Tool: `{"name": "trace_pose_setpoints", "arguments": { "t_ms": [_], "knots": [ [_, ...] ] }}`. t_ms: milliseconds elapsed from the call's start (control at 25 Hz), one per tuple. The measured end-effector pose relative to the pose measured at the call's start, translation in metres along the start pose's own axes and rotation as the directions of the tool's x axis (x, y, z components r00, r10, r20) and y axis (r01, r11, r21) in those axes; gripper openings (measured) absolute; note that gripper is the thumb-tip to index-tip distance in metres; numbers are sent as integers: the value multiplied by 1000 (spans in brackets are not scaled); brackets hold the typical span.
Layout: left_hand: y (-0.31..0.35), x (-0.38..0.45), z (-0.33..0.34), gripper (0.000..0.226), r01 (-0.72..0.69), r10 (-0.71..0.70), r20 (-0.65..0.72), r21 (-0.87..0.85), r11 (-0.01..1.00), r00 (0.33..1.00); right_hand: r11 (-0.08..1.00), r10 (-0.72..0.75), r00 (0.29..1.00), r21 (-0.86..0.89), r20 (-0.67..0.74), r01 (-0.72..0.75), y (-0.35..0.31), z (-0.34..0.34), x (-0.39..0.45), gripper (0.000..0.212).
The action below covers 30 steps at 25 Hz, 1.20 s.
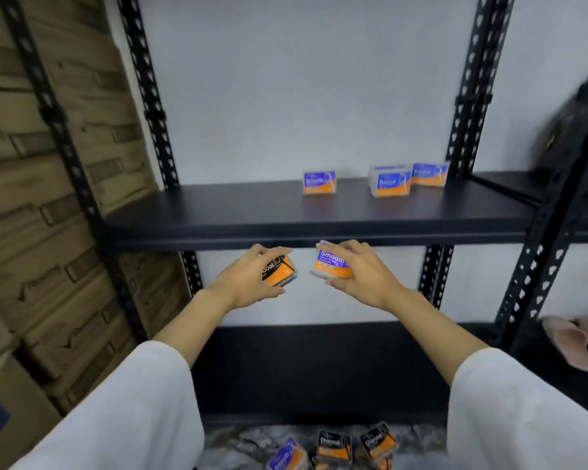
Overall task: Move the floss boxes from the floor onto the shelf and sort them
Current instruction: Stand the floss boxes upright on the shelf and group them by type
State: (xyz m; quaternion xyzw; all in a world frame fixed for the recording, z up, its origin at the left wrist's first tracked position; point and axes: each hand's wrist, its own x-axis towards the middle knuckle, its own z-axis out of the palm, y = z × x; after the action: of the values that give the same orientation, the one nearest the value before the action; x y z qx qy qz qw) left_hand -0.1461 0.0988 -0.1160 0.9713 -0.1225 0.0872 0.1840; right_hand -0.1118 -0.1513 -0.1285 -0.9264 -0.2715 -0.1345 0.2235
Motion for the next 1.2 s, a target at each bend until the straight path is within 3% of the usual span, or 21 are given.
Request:
{"name": "trace_pose_setpoints", "arguments": {
  "t_ms": [200, 320, 560, 680, 840, 1000, 1200],
  "knots": [
    [-4, 19, -83, 86, -13, 14, -186, 7, 1000, 982, 994, -97, 982, -58, -163, 89, -26, -51, 63, 69],
    [-19, 42, -101, 89, 6, -2, -259, 16, 1000, 966, 993, -94, 980, -93, -174, 79, -19, -60, 94, 68],
    [-67, 92, -105, 90, 74, -56, -199, 86, 994, 978, 994, -52, 994, -99, -95, 43, 12, -44, 136, 77],
    [-91, 114, -107, 76, 77, -55, -199, 109, 991, 979, 998, -33, 995, -49, -91, 29, 25, -35, 156, 82],
    [-118, 133, -102, 61, 28, -11, -286, 55, 998, 958, 998, -45, 985, 34, -165, 51, 33, -23, 178, 72],
    [-140, 144, -94, 56, 108, -59, -440, 85, 991, 896, 992, -73, 974, 83, -214, 93, 38, -12, 199, 68],
    [-167, 165, -95, 59, 81, -80, -427, -14, 997, 901, 995, -71, 958, 47, -280, 87, 43, -3, 218, 59]
  ]
}}
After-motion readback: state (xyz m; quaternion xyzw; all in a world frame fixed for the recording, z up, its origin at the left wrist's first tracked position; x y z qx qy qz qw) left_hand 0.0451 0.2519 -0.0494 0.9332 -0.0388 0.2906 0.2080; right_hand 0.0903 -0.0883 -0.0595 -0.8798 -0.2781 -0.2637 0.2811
